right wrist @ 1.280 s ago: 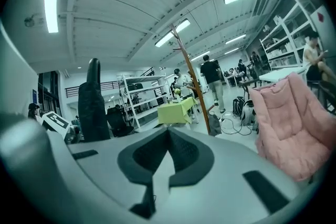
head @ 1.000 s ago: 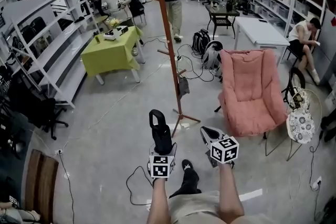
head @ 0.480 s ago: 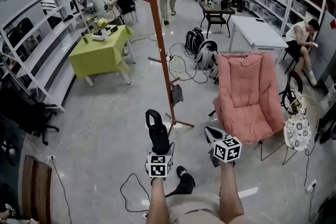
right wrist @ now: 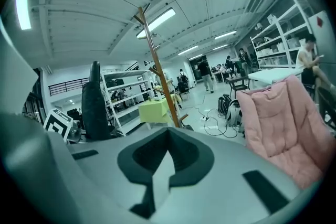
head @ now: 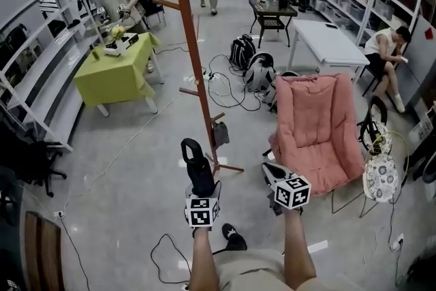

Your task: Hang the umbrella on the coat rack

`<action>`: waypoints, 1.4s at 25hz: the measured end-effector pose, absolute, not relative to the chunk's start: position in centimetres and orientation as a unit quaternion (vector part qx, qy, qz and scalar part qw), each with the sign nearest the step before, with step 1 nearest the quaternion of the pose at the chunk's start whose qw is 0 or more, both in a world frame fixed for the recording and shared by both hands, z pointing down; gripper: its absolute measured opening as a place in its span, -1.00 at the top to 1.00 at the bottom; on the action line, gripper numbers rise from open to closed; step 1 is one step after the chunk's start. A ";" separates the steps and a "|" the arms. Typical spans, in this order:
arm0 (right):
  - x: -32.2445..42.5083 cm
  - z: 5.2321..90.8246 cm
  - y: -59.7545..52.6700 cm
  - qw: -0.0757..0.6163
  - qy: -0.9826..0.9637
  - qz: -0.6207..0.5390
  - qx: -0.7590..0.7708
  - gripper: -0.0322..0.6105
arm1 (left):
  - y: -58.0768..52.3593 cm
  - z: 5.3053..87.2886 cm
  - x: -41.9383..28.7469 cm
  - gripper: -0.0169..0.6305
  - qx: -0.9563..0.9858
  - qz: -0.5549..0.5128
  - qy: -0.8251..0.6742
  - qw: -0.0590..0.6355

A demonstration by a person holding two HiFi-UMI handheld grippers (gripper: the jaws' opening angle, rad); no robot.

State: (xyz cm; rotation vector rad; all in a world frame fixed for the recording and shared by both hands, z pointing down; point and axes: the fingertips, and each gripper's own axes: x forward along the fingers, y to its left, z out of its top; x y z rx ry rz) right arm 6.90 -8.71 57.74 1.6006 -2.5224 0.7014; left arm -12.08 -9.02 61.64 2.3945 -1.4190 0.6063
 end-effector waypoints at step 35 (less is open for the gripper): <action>5.3 57.5 -25.1 0.041 -0.855 0.235 0.460 0.89 | -22.5 60.6 -13.0 0.15 0.793 0.216 -0.550 0.147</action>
